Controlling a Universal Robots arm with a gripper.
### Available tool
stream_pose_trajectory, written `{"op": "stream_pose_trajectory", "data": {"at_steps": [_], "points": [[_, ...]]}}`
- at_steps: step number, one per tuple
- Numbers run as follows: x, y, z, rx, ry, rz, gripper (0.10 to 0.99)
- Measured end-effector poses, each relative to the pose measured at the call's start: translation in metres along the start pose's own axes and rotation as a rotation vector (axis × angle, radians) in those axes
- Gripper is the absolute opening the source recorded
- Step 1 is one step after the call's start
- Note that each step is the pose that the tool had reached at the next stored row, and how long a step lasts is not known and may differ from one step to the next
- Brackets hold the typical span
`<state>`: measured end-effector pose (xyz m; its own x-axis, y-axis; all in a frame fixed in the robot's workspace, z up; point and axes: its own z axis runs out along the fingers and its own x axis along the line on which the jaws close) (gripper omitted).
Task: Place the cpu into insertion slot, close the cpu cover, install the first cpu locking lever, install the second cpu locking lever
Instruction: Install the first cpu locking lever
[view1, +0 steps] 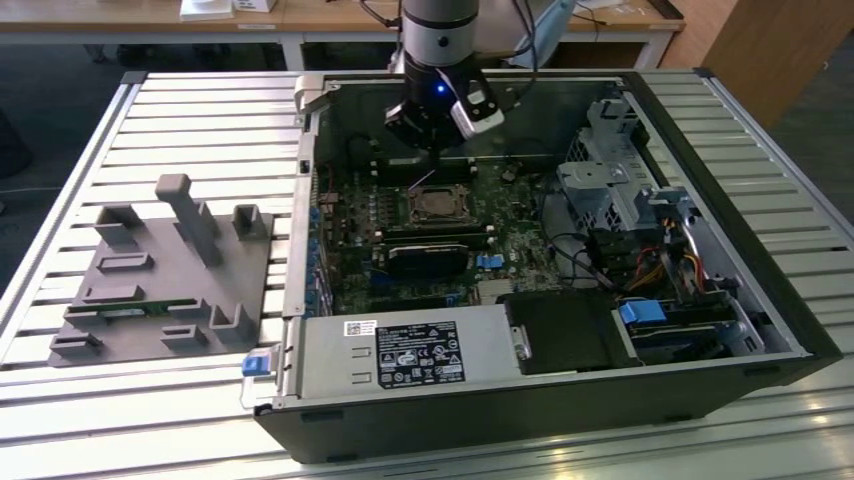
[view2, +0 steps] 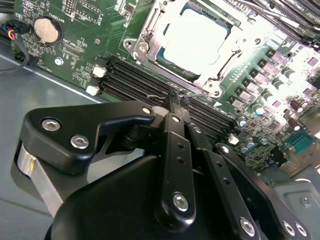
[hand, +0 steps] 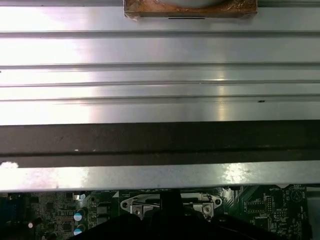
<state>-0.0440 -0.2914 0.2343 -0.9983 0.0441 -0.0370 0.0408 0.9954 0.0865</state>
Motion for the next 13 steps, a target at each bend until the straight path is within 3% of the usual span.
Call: {"op": "stream_pose_trajectory", "data": {"at_steps": [13], "points": [[0.0055, -0.0003, 0.0000, 0.000, 0.0009, -0.009, 0.106]]}}
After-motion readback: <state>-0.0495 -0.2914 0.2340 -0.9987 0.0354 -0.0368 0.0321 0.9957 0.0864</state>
